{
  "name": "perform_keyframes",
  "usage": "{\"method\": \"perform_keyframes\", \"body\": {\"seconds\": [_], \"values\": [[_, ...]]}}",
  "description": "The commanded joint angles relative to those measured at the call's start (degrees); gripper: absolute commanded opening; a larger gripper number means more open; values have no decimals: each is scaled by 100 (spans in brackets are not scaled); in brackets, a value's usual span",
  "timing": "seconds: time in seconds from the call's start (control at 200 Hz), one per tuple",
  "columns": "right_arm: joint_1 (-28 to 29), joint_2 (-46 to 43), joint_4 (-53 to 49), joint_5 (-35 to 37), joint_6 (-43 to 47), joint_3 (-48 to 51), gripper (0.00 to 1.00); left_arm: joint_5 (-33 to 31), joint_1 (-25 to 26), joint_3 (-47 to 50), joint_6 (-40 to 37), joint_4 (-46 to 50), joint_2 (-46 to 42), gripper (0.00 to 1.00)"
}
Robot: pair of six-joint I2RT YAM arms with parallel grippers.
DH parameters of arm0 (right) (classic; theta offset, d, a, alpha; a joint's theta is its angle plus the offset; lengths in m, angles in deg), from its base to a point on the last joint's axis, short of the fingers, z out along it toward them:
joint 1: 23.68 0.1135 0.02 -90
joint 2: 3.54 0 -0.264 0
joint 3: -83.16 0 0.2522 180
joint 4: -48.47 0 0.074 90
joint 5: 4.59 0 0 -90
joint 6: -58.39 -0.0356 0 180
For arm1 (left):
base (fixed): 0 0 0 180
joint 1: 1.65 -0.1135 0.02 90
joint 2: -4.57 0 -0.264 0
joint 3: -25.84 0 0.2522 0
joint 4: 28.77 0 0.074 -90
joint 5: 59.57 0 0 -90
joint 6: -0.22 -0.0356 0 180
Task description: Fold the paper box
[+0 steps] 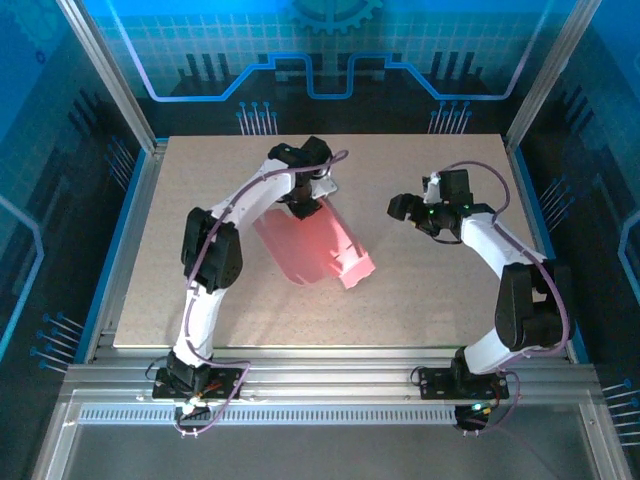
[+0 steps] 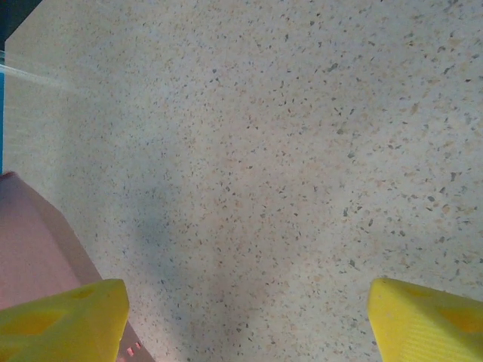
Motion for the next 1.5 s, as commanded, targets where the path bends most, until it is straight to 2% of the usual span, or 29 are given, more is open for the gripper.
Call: {"method": "perform_keyframes", "body": {"seconds": [0.0, 0.285, 0.52, 0.705, 1.086, 1.106, 1.156, 1.176, 1.196, 1.271, 1.326, 1.381, 1.426, 1.496], "values": [[59, -110, 345, -208, 164, 159, 84, -890, 0, -534, -503, 1264, 283, 0], [175, -93, 634, -273, 96, 572, 85, -1125, 0, -1504, -850, 1748, 1154, 0], [172, -101, 451, -124, 330, 540, 86, -1224, 51, -1632, -1286, 1304, 1453, 9], [172, -34, 391, -83, 422, 440, 86, -1260, 108, -1705, -1399, 1016, 1506, 24], [200, 142, 430, -129, 496, 227, 86, -1276, 444, -2185, -1438, 473, 1343, 29], [201, 145, 420, -119, 515, 209, 86, -1276, 466, -2206, -1425, 382, 1305, 33], [201, 149, 434, -85, 538, 193, 86, -1293, 533, -2241, -1342, 91, 1174, 35], [202, 145, 442, -99, 561, 198, 86, -1294, 566, -2244, -1287, -44, 1122, 41], [210, 140, 475, -101, 588, 204, 86, -1294, 587, -2248, -1233, -154, 1073, 43], [235, 144, 590, -80, 591, 212, 86, -1208, 665, -2251, -997, -563, 835, 63], [254, 174, 602, -36, 596, 189, 86, -1284, 713, -2214, -693, -886, 658, 81], [277, 210, 608, -34, 598, 157, 86, -1303, 721, -2140, -340, -1119, 449, 92], [304, 224, 627, -32, 600, 153, 86, -1388, 715, -1945, 2, -1380, 217, 99], [357, 241, 636, -1, 630, 151, 86, -1471, 713, -1376, 406, -1855, -295, 99]]}}
